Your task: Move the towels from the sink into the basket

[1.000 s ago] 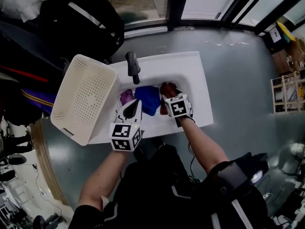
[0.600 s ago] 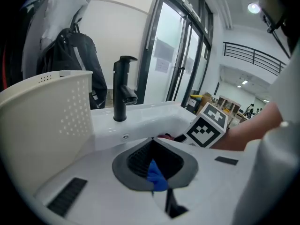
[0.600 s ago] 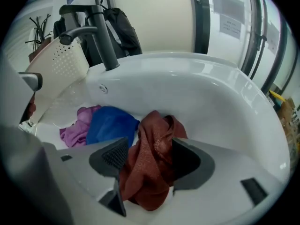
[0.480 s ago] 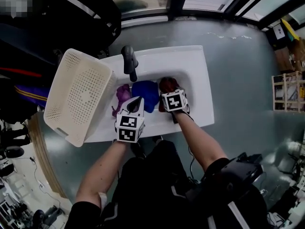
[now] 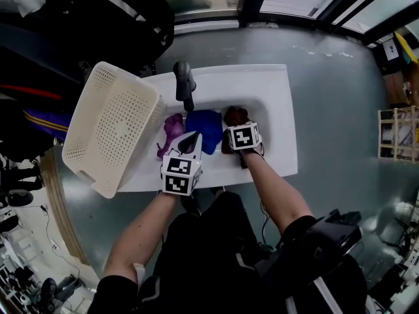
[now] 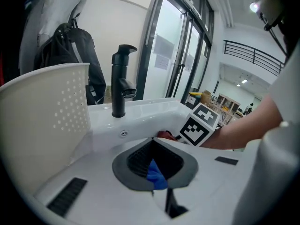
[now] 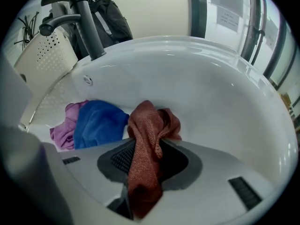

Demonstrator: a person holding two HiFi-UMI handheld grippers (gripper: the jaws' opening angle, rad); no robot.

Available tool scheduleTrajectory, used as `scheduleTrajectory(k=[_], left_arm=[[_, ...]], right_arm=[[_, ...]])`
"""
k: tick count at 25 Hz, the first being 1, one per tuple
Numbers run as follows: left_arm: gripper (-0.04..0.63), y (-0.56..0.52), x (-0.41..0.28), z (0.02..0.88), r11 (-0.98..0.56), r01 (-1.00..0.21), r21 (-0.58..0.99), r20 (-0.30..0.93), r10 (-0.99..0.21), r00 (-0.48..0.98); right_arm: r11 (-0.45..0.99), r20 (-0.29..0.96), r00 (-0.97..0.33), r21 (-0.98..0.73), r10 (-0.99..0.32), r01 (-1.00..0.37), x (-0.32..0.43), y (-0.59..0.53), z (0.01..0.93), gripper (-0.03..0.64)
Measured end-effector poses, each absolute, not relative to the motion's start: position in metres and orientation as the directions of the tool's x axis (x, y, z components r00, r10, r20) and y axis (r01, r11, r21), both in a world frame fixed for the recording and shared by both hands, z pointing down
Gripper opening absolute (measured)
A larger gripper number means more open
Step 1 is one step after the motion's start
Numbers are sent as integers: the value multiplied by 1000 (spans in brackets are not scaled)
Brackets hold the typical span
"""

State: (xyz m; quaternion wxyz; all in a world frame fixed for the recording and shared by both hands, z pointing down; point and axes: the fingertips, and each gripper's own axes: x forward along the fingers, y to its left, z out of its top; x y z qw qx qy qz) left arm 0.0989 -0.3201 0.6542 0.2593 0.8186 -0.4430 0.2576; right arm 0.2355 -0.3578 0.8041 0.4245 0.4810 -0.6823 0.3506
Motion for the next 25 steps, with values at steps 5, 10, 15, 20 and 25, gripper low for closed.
scheduleTrajectory(k=[5,10,15,20,25], left_arm=[[3,-317,100,645,-473,-861,186,640,-606,472],[3,-310,95,627,-455,-873,176,620,-638,457],[3,-307,78,608,-401,-902,160,601,-685,411],[3,-304,64,574,-340,-924,177,537,-753,380],[3,-296,47,541,-289,-942,173,471,-816,337]], right_arm=[[280,884,-201,-84,-422,-956,236,-363,785,118],[295,845,-256,-124,-469,-947,229,-356,748,115],[335,788,-328,-164,-521,-928,213,-353,701,116],[401,716,-413,-200,-563,-894,191,-358,645,117],[485,650,-488,-203,-583,-851,167,-353,598,117]])
